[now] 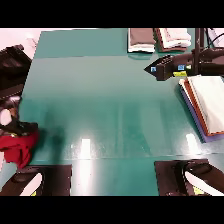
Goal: Fold the shirts.
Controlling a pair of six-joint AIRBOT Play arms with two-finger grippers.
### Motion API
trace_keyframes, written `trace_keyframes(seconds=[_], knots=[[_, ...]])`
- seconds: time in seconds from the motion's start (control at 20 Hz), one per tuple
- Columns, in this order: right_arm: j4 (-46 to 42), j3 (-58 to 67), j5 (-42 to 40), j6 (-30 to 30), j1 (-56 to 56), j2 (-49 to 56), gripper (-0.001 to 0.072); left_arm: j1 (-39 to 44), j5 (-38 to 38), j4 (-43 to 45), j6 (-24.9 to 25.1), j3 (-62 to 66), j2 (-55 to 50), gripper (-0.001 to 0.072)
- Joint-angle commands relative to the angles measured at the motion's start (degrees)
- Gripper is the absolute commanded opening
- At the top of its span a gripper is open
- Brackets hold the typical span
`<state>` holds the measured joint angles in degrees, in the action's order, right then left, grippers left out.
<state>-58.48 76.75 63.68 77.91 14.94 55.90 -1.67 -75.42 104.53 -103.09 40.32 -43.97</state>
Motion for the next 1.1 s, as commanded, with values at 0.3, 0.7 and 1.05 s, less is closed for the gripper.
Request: trace_keyframes(seconds=[0.3, 0.7, 1.05], knots=[[0.04, 0.07, -8.70, 0.04, -7.96, -7.76, 0.0017, 3.41, 3.32, -18.01, 6.49, 39.17, 4.90, 0.0020], [0.46, 13.03, -1.03, 0.07, -15.54, -1.01, 0.0018, 32.98, 8.66, -18.27, 4.50, 42.64, -8.50, 0.0020], [0.42, 23.76, 7.52, 0.07, -16.50, 7.89, 0.0019, 54.18, 19.12, -18.45, 9.01, 42.64, -31.21, 0.0243]])
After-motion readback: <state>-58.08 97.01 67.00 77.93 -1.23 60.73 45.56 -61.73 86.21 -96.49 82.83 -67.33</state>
